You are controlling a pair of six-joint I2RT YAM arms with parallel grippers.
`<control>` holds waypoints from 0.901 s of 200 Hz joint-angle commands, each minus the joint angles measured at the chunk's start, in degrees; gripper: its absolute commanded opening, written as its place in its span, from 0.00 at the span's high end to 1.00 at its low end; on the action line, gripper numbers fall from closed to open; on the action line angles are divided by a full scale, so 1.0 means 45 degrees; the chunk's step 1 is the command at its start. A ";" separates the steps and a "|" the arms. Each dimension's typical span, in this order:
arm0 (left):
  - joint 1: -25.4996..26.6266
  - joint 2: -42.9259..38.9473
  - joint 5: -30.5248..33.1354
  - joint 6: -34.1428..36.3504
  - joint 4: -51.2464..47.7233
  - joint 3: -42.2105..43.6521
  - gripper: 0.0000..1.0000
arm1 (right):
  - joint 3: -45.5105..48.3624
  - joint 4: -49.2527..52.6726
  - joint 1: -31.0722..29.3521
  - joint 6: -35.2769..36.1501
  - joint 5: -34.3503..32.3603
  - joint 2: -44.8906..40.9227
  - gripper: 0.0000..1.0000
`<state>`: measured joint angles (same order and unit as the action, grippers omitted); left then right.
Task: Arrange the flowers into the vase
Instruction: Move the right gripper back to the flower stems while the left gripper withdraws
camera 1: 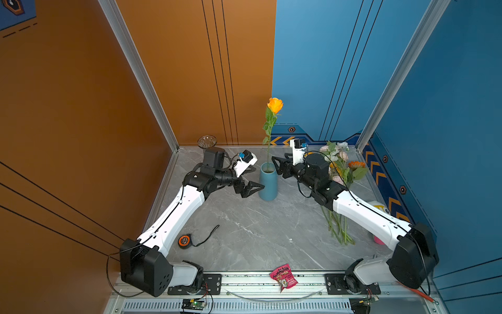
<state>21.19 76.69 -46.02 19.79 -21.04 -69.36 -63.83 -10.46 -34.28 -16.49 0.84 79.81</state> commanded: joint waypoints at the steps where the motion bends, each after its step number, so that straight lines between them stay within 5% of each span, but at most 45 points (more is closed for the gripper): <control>1: 0.0816 -0.0564 0.1261 -0.0434 0.1652 0.0685 0.02 | 0.0335 0.3783 0.0423 -0.0208 -0.2706 -0.1130 0.26; 33: 0.1905 -0.0417 0.1151 -0.0418 0.1662 0.0716 0.02 | 0.0681 0.9079 0.2142 -0.1596 -0.4077 -0.2216 0.25; 68: 0.3521 0.0263 0.1433 -0.0395 0.1666 0.0795 0.02 | 0.2072 1.1717 0.3474 -0.2122 -0.4298 -0.2986 0.28; 126: 0.5365 0.0974 0.1935 0.0207 0.0953 0.0673 0.02 | 0.3450 1.2431 0.6221 -0.2369 -0.3038 -0.1507 0.48; 180: 0.6261 0.1443 0.2528 0.0924 0.0215 0.0533 0.02 | 0.3404 1.0967 0.6487 -0.1743 -0.2648 0.0072 0.55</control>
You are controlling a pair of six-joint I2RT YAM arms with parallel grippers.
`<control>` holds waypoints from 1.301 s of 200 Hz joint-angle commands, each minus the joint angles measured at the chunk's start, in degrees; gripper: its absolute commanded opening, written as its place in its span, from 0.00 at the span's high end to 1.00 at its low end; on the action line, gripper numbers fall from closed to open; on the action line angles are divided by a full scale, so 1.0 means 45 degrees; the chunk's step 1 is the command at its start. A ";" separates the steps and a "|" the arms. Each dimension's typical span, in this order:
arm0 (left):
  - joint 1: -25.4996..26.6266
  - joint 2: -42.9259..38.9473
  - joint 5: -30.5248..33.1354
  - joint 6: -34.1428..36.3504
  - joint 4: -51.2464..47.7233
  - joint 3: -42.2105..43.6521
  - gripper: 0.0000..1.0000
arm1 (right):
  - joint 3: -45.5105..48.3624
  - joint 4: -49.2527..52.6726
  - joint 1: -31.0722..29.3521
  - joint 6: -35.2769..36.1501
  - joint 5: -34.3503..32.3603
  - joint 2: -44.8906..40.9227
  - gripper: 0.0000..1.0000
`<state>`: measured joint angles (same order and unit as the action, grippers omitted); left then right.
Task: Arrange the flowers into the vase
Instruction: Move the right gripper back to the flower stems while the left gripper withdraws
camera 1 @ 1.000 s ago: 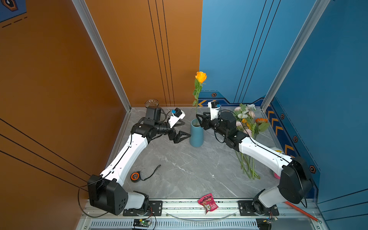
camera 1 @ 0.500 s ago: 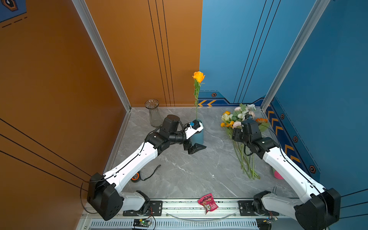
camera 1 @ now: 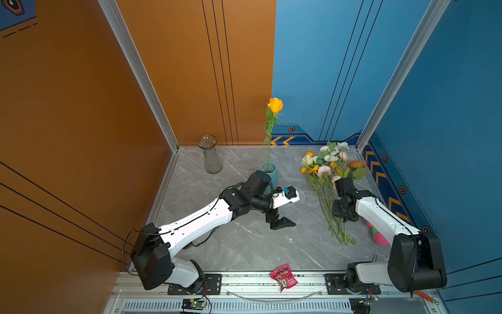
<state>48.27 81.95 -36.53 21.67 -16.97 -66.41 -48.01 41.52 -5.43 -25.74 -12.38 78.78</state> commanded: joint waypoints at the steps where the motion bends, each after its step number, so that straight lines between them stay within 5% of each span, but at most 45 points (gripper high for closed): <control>1: 0.0247 0.0268 0.0412 0.0511 -0.0695 -0.0124 0.02 | -0.0132 -0.0608 0.0085 0.0320 0.0281 0.0313 0.55; 53: 0.0408 0.0381 0.0363 0.0592 -0.0856 -0.0185 0.02 | -0.0853 -0.0875 0.0511 0.0909 0.0378 0.1609 0.69; 208: 0.0763 0.0636 0.0750 0.1043 -0.1464 -0.0368 0.02 | -0.1616 -0.2101 0.0914 0.1485 0.1121 0.3155 0.76; 260: 0.0937 0.0695 0.0909 0.1146 -0.1628 -0.0434 0.02 | -0.1539 -0.2214 0.0912 0.1594 0.1382 0.3104 0.88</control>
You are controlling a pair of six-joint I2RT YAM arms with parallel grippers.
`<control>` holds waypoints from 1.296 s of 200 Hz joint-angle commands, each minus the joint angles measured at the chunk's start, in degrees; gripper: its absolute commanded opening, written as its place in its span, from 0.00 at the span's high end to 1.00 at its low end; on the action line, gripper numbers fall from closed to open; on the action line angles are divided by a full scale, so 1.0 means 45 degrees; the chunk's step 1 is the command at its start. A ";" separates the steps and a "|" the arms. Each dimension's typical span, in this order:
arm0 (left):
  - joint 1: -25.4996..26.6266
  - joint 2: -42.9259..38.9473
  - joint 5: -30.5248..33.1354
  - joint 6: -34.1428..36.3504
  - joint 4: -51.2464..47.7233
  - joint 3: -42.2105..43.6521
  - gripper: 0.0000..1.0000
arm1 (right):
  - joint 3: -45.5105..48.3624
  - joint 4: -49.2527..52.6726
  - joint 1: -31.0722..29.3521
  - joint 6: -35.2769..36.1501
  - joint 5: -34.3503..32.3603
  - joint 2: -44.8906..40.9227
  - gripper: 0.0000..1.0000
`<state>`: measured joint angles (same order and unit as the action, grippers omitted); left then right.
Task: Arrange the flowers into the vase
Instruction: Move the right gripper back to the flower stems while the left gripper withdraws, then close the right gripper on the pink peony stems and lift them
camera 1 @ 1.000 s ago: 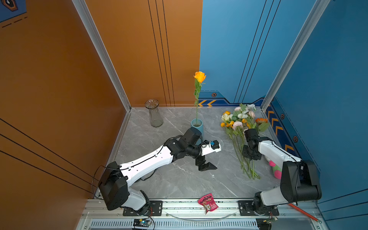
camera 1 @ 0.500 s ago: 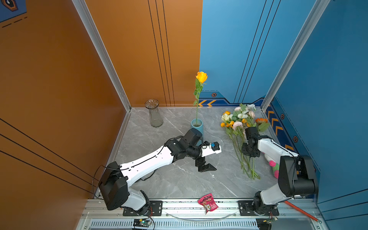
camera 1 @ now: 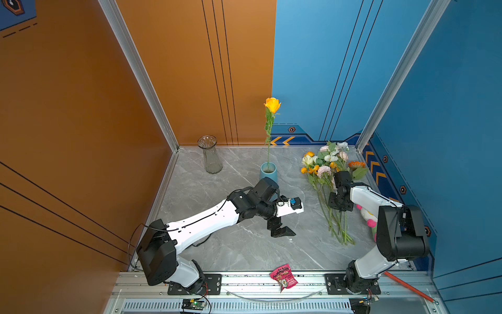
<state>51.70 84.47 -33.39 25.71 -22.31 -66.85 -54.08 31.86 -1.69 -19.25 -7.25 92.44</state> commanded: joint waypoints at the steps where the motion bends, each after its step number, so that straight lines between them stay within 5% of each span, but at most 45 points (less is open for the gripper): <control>1: 0.0173 0.0136 0.0211 0.0255 -0.0439 -0.0329 0.02 | -0.0193 -0.0068 0.0083 0.0169 0.0252 0.0064 0.88; 58: 0.0131 -0.0015 0.0156 0.0333 -0.0527 -0.0377 0.02 | 0.0061 -0.0063 -0.0009 0.0909 0.0701 -0.0787 1.00; 154: -0.1008 -0.1204 -0.0155 0.0438 -0.0530 -0.0374 0.02 | -0.0807 0.1441 -0.0838 0.0874 0.0546 -0.3601 1.00; 207: -0.2878 -0.2450 -0.2212 -0.0876 0.1454 0.0261 0.02 | -0.1743 0.1957 -0.1427 -0.0115 0.1617 -0.5054 1.00; 236: -0.4555 -0.3129 -0.3347 -0.1969 0.3163 0.0668 0.02 | -0.0485 -0.0971 -0.2253 -0.1249 0.3088 -0.6636 1.00; 259: -0.6164 -0.3361 -0.4425 -0.3199 0.4765 0.1071 0.02 | 0.0437 -0.4096 -0.3238 -0.1940 0.2803 -0.7774 1.00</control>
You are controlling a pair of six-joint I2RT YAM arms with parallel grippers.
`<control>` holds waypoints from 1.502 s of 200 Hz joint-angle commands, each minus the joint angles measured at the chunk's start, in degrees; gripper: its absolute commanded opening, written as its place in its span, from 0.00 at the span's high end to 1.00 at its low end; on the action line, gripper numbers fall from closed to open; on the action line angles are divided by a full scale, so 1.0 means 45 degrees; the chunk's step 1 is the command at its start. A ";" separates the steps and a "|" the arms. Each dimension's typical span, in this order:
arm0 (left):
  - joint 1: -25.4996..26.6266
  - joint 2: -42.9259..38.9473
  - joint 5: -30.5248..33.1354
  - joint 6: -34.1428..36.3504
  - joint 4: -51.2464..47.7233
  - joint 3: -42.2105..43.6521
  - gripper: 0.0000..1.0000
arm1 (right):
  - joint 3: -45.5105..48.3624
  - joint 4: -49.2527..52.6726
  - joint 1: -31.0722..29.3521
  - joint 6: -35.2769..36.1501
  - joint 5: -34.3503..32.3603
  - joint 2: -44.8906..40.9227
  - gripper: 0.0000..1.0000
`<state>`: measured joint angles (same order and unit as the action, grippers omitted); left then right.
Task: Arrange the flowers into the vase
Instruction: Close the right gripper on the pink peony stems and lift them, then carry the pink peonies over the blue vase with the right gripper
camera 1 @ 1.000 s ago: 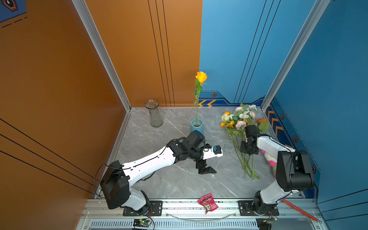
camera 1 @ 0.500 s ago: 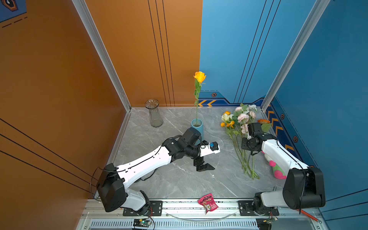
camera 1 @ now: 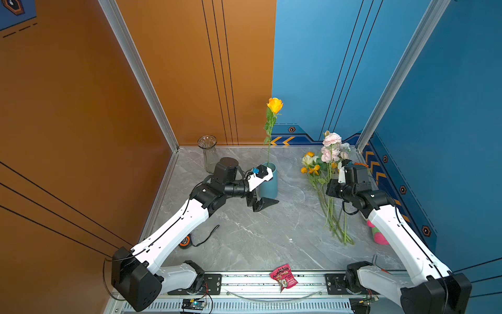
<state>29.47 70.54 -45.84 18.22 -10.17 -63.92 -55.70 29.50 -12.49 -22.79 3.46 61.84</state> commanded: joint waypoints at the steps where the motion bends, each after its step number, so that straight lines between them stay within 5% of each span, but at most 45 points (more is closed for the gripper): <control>1: -0.1270 -0.0266 -0.1682 -0.1550 0.2097 0.0418 0.02 | 0.0806 -0.3686 -0.0897 -0.1160 0.0354 -0.1011 1.00; 69: -0.4387 0.0278 -0.3113 -0.3679 0.3832 0.0289 0.02 | 0.0006 -0.9203 -0.3046 -0.0147 -0.2956 -0.0915 1.00; 145: -0.4411 0.0493 -0.3101 -0.3659 0.3834 0.0354 0.02 | -0.1288 -1.5719 -0.5570 0.2084 -0.6602 0.2542 1.00; 210: -0.4403 0.0617 -0.3326 -0.3773 0.3839 0.0279 0.02 | -0.1818 -1.9043 -0.6510 0.3261 -0.7985 0.5040 1.00; 300: -0.4331 0.0722 -0.3298 -0.3837 0.3825 0.0274 0.02 | -0.1313 -2.0771 -0.7183 0.2994 -0.8967 0.7004 1.00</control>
<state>9.76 73.38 -58.81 1.63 6.28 -62.63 -62.61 -58.30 -43.90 -9.39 -34.00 92.09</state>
